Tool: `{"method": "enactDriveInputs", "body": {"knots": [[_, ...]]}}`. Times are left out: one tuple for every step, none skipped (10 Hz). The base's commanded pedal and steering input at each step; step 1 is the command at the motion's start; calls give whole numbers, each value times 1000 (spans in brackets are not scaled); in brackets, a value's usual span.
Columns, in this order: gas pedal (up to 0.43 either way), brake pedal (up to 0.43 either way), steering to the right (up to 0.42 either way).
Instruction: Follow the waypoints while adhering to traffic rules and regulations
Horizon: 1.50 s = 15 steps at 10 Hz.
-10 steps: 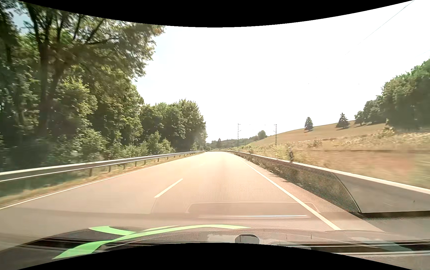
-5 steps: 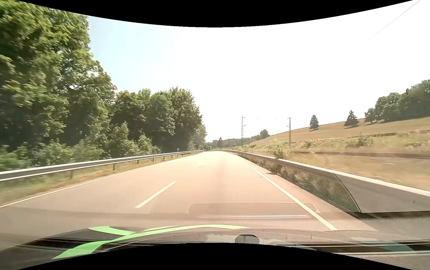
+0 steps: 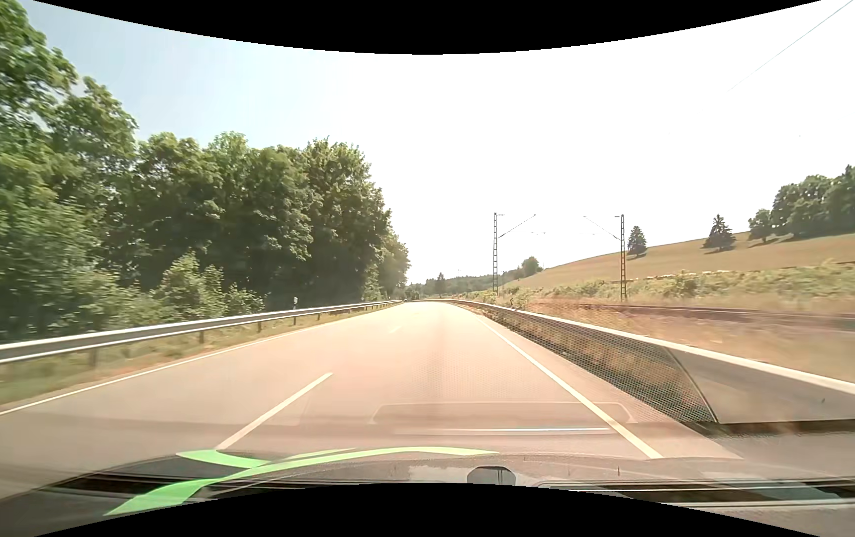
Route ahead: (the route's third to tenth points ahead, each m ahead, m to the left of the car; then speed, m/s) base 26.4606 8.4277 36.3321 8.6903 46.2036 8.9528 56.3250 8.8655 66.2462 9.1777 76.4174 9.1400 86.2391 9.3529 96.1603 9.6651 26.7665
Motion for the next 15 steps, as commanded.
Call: {"method": "enactDriveInputs", "body": {"knots": [[240,0,-6],[248,0,-7],[248,0,-7],[260,0,-7],[260,0,-7],[260,0,-7],[260,0,-7],[240,0,-7],[228,0,-7],[220,0,-7],[220,0,-7],[228,0,-7],[228,0,-7],[228,0,-7],[248,0,-7]]}}
